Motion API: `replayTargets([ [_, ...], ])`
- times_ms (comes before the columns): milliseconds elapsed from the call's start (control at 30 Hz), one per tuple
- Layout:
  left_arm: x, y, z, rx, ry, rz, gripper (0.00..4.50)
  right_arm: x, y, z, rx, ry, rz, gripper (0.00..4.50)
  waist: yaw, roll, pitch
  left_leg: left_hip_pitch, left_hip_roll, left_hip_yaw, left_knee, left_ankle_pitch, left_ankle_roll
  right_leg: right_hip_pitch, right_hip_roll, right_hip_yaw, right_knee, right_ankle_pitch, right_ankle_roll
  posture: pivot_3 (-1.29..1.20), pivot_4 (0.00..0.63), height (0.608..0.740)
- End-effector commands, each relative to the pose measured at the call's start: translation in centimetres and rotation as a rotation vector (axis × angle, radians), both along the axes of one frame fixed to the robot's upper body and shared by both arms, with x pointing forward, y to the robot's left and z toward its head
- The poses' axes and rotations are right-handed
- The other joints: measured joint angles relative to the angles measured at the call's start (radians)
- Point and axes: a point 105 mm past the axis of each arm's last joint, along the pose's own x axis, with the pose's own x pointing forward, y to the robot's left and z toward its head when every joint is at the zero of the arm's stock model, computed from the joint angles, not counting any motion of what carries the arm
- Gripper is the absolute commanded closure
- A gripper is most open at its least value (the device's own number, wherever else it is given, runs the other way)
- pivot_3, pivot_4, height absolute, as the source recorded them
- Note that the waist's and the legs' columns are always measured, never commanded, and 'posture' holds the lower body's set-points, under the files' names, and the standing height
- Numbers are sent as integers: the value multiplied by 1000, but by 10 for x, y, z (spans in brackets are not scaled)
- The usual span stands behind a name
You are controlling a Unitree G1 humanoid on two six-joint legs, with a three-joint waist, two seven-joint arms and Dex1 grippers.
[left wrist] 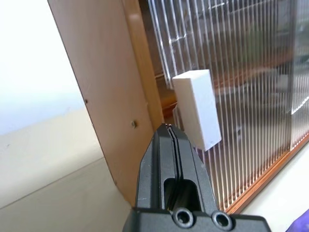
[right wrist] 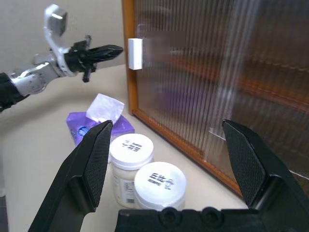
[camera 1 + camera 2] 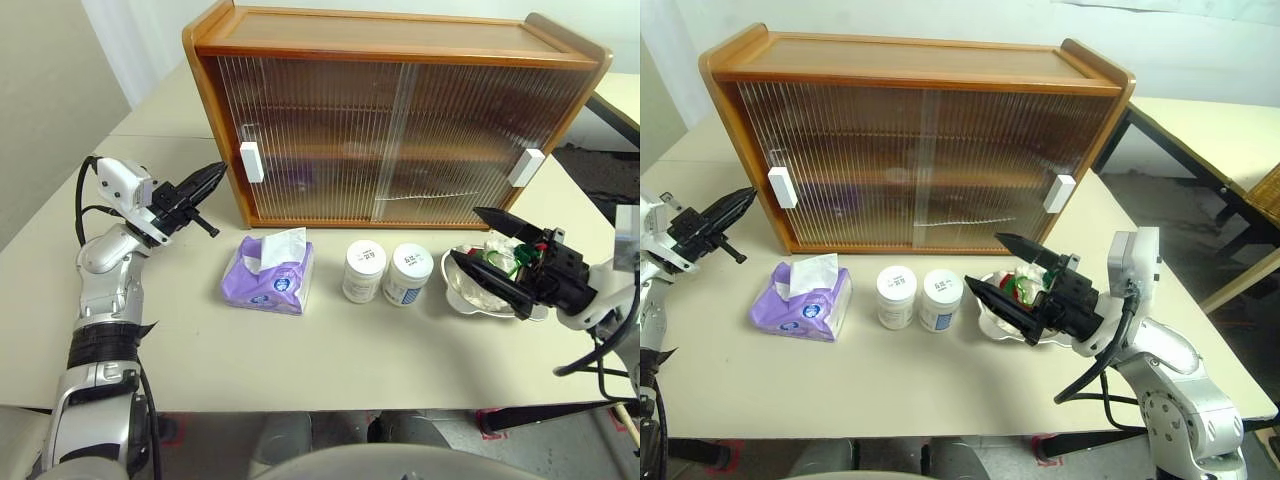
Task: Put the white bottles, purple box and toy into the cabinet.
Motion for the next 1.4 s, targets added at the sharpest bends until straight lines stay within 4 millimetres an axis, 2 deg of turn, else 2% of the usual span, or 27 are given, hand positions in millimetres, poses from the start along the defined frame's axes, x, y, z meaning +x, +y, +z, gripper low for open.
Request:
replayTargets([
  [33, 5, -11, -1, 37, -3, -30, 4448, 0, 1, -1, -5, 11, 5, 0, 0, 0, 0, 0, 0, 0, 0, 0, 0, 0, 0, 0, 0, 0, 0, 115, 0, 740],
  [533, 11, -30, -2, 70, 5, -89, 4448, -3, -15, -9, -7, 20, -8, 0, -4, 0, 0, -7, 0, 0, 3, 0, 0, -5, 0, 0, 0, 1, 2, 99, 0, 740],
  [1400, 21, -107, 6, 29, -13, -307, 4448, -12, -22, -16, -2, 18, -46, 0, -15, 0, 0, -9, -1, 0, 6, 0, 2, -5, 0, 0, -1, 4, 6, 63, 0, 740],
])
